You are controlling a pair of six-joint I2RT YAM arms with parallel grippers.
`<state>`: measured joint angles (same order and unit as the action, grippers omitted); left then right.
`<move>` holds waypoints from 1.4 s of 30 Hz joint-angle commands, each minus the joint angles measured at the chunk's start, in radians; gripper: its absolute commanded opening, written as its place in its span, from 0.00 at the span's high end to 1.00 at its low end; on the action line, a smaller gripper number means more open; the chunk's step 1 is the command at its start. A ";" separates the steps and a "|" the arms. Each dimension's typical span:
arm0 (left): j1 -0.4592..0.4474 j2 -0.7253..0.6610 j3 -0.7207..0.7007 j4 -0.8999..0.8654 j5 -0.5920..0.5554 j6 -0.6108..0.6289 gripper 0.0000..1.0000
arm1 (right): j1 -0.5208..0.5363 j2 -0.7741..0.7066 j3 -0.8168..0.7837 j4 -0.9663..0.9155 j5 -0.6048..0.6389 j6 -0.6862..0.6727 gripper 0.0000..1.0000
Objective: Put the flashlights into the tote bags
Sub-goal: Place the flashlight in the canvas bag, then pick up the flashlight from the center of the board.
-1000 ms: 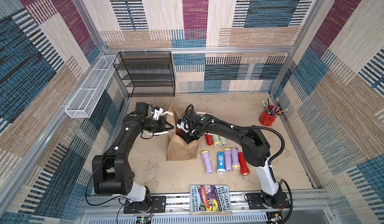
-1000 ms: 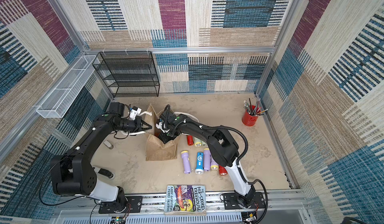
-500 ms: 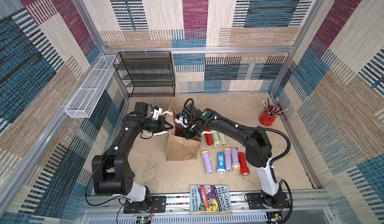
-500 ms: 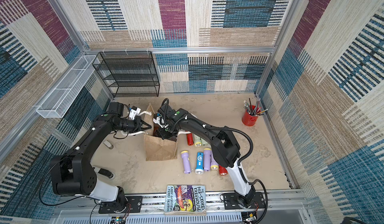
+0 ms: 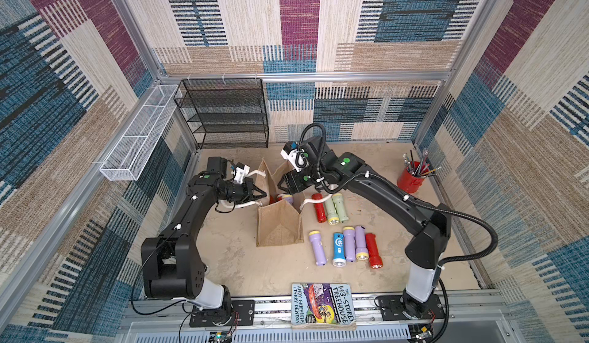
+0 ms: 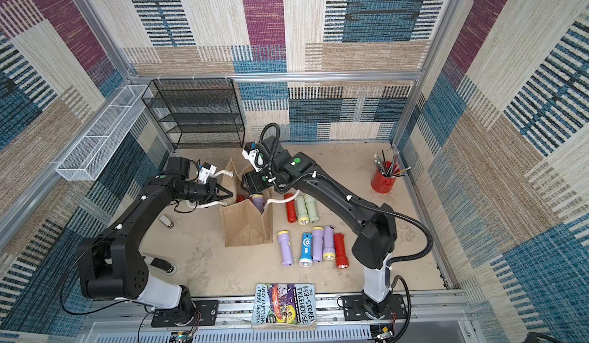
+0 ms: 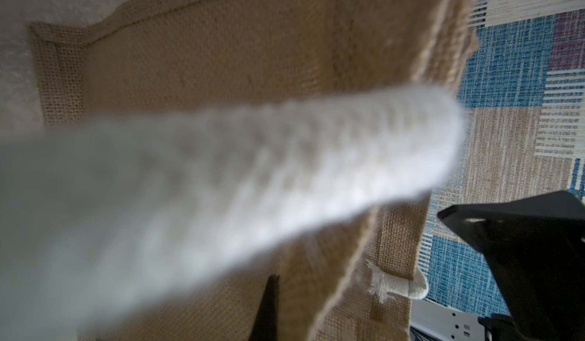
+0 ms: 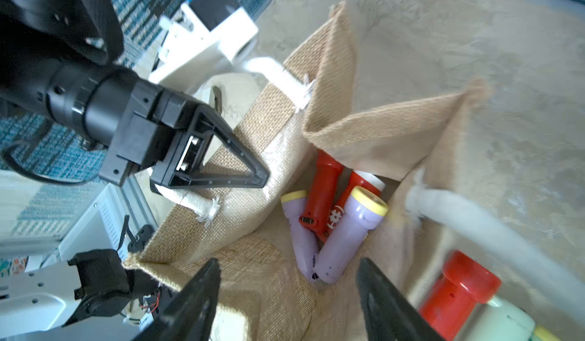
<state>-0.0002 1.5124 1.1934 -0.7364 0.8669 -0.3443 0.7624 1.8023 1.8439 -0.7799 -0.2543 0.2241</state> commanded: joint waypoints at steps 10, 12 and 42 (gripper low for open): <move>0.000 0.007 0.002 0.006 0.004 0.001 0.98 | -0.235 -0.521 -0.503 0.026 0.166 0.247 0.27; 0.001 0.009 0.004 0.006 0.006 0.000 0.98 | -0.252 -0.586 -0.553 -0.077 0.250 0.277 0.27; 0.000 0.017 -0.003 0.006 0.017 0.004 0.97 | -0.405 -0.678 -1.145 -0.034 0.211 0.342 0.29</move>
<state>-0.0002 1.5311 1.1927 -0.7334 0.8715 -0.3443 0.3592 1.1000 0.7113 -0.8661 -0.0048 0.5667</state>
